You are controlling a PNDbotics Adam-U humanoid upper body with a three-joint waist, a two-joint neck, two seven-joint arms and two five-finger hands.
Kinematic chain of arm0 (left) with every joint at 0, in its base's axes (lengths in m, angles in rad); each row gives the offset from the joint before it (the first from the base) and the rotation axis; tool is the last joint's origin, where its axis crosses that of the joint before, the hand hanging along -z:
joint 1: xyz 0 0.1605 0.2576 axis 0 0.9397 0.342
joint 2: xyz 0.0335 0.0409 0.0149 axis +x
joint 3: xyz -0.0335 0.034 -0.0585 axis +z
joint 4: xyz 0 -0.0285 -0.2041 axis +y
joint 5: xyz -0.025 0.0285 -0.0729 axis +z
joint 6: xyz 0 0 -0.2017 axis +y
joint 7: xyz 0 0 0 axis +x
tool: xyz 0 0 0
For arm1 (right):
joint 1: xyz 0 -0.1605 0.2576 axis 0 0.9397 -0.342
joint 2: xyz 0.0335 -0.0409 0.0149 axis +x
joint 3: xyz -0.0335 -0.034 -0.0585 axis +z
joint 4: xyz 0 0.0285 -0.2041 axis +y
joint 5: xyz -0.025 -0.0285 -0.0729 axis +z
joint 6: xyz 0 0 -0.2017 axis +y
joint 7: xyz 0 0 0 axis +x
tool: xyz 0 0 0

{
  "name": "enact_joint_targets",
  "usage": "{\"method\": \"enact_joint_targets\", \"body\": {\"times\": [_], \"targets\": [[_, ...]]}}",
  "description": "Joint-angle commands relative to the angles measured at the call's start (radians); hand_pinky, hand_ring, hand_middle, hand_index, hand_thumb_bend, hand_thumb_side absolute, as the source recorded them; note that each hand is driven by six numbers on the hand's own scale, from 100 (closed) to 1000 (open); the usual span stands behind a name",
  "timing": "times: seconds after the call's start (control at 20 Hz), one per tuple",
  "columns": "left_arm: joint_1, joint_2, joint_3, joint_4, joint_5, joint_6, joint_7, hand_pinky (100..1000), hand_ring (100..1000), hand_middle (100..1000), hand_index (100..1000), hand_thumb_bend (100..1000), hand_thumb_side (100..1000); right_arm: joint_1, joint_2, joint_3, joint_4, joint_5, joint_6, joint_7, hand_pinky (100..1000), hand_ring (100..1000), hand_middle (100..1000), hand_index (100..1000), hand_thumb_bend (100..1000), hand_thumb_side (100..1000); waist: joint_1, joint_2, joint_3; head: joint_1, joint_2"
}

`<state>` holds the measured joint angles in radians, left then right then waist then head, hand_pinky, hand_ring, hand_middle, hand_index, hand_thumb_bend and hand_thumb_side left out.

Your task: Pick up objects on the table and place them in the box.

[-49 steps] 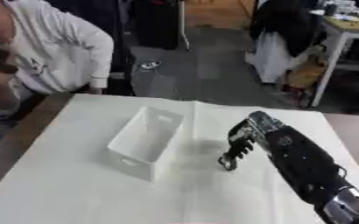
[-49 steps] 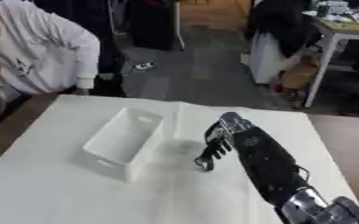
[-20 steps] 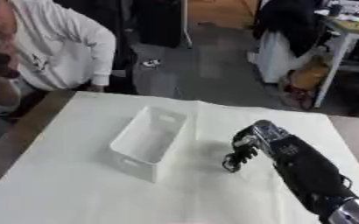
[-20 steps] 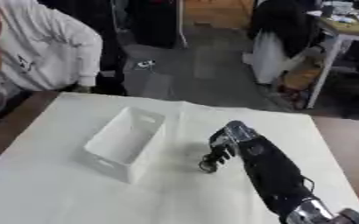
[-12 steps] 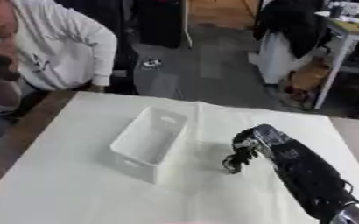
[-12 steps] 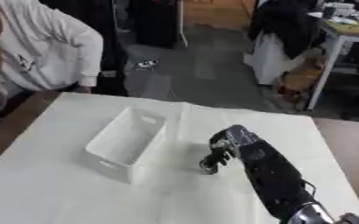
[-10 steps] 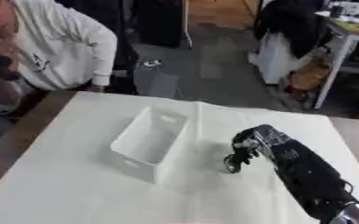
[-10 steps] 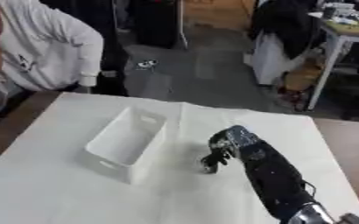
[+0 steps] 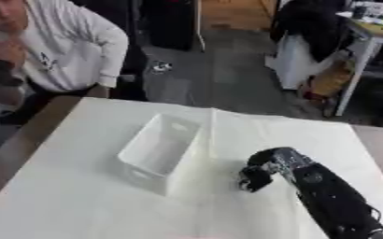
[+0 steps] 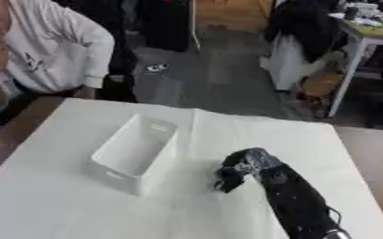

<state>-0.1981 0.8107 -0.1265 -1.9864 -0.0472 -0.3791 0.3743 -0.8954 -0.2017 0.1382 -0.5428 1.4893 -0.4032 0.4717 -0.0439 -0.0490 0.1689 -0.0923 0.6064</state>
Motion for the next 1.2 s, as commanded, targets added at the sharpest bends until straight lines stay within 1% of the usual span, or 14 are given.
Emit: {"method": "enact_joint_targets", "body": {"times": [0.05, 0.2, 0.3, 0.35, 0.45, 0.55, 0.7, 1.0, 1.2], "targets": [[-0.006, 0.013, 0.012, -0.014, 0.003, 0.0, -0.004, 799, 623, 720, 732, 215, 791, 0.012, -0.015, -0.012, -0.004, -0.033, -0.064, -0.129, 100, 100, 100, 100, 100, 899, 0.007, -0.003, -0.002, 0.01, -0.006], [-0.003, 0.014, 0.013, -0.014, 0.003, 0.001, -0.004, 799, 622, 720, 732, 214, 792, 0.027, -0.024, -0.019, -0.006, -0.069, -0.128, -0.289, 100, 100, 100, 100, 100, 866, 0.008, -0.004, -0.005, 0.014, -0.006], [-0.001, 0.015, 0.013, -0.014, 0.002, 0.0, -0.004, 799, 622, 719, 732, 213, 792, 0.031, -0.036, -0.018, -0.01, -0.109, -0.182, -0.388, 100, 100, 100, 100, 100, 853, 0.009, -0.005, -0.008, 0.016, -0.005], [0.001, 0.015, 0.014, -0.014, 0.002, 0.0, -0.004, 799, 622, 720, 732, 212, 793, 0.03, -0.044, -0.014, -0.016, -0.132, -0.208, -0.422, 100, 100, 100, 100, 100, 849, 0.009, -0.005, -0.009, 0.017, -0.005], [0.004, 0.015, 0.013, -0.014, 0.003, 0.001, -0.005, 799, 622, 720, 732, 210, 794, 0.027, -0.061, -0.004, -0.037, -0.183, -0.245, -0.456, 100, 100, 100, 100, 100, 841, 0.01, -0.007, -0.012, 0.019, -0.004], [0.006, 0.014, 0.012, -0.014, 0.003, 0.002, -0.007, 799, 622, 720, 733, 210, 794, 0.02, -0.079, 0.003, -0.066, -0.248, -0.267, -0.464, 100, 100, 100, 100, 100, 834, 0.011, -0.009, -0.016, 0.018, -0.003], [0.008, 0.014, 0.011, -0.014, 0.004, 0.002, -0.009, 799, 622, 719, 733, 209, 793, 0.007, -0.103, 0.008, -0.107, -0.355, -0.272, -0.452, 100, 100, 100, 100, 100, 829, 0.014, -0.013, -0.019, 0.016, -0.005], [0.011, 0.015, 0.013, -0.014, 0.005, 0.002, -0.009, 798, 622, 719, 733, 208, 792, -0.021, -0.141, 0.018, -0.207, -0.577, -0.244, -0.392, 100, 100, 100, 100, 100, 817, 0.017, -0.019, -0.023, 0.013, -0.009], [0.009, 0.017, 0.014, -0.014, 0.003, 0.0, -0.008, 796, 622, 718, 733, 209, 791, -0.063, -0.167, 0.03, -0.259, -0.689, -0.223, -0.35, 100, 100, 100, 100, 100, 809, 0.02, -0.019, -0.022, 0.029, 0.005]]}}
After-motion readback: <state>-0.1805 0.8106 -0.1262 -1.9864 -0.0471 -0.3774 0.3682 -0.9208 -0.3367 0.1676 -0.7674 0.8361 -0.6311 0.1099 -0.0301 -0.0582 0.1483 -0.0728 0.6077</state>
